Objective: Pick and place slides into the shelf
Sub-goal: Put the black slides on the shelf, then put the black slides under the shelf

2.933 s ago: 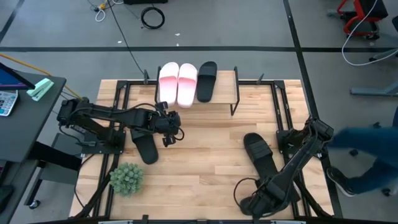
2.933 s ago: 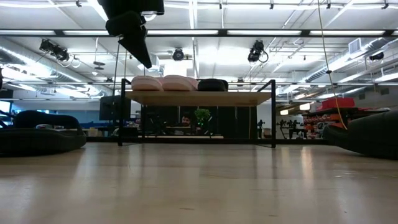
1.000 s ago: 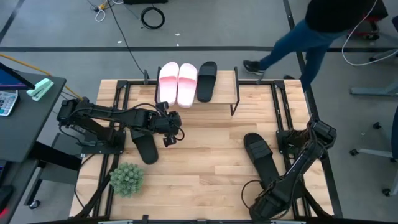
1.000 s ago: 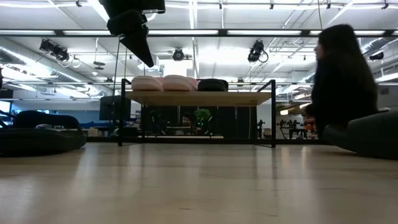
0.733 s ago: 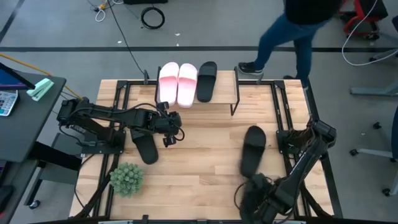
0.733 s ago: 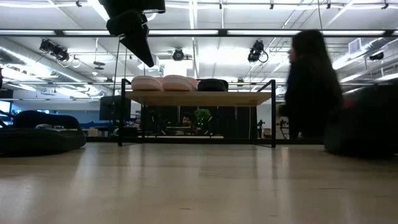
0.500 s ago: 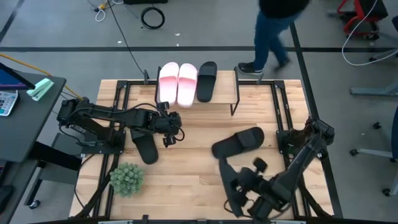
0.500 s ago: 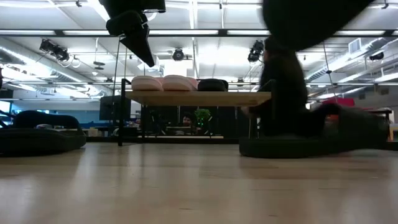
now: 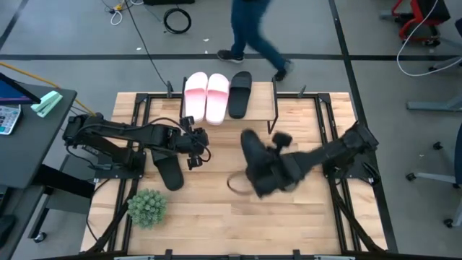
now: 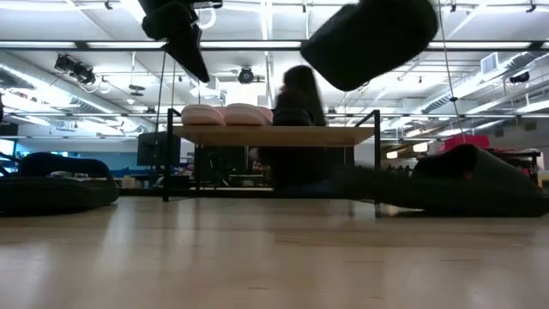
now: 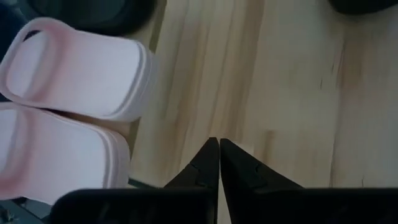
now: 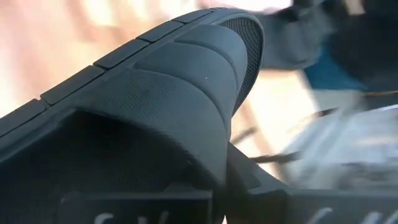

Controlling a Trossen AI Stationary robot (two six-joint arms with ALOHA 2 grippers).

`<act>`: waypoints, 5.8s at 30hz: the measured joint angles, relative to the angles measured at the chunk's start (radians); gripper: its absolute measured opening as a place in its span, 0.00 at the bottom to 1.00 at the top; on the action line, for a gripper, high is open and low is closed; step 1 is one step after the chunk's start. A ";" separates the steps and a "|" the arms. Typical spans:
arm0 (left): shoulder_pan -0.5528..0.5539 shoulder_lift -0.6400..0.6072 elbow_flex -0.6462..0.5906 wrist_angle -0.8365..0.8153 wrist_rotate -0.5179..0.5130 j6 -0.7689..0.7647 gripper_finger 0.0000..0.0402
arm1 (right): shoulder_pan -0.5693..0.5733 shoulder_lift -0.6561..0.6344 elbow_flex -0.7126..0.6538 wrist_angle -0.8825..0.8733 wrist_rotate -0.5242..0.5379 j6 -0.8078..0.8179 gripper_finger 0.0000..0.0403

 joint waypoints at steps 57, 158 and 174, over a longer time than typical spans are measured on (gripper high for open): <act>-0.001 -0.114 -0.002 -0.011 0.001 -0.037 0.05 | -0.875 -0.001 -0.058 0.482 -0.103 -0.870 0.08; -0.266 0.277 -0.002 -0.729 0.177 -0.745 0.43 | 0.030 -0.001 -0.197 0.293 -0.389 0.227 0.19; -0.249 0.317 -0.338 -0.487 0.202 -0.777 0.55 | 0.028 -0.001 -0.197 0.293 -0.389 0.226 0.19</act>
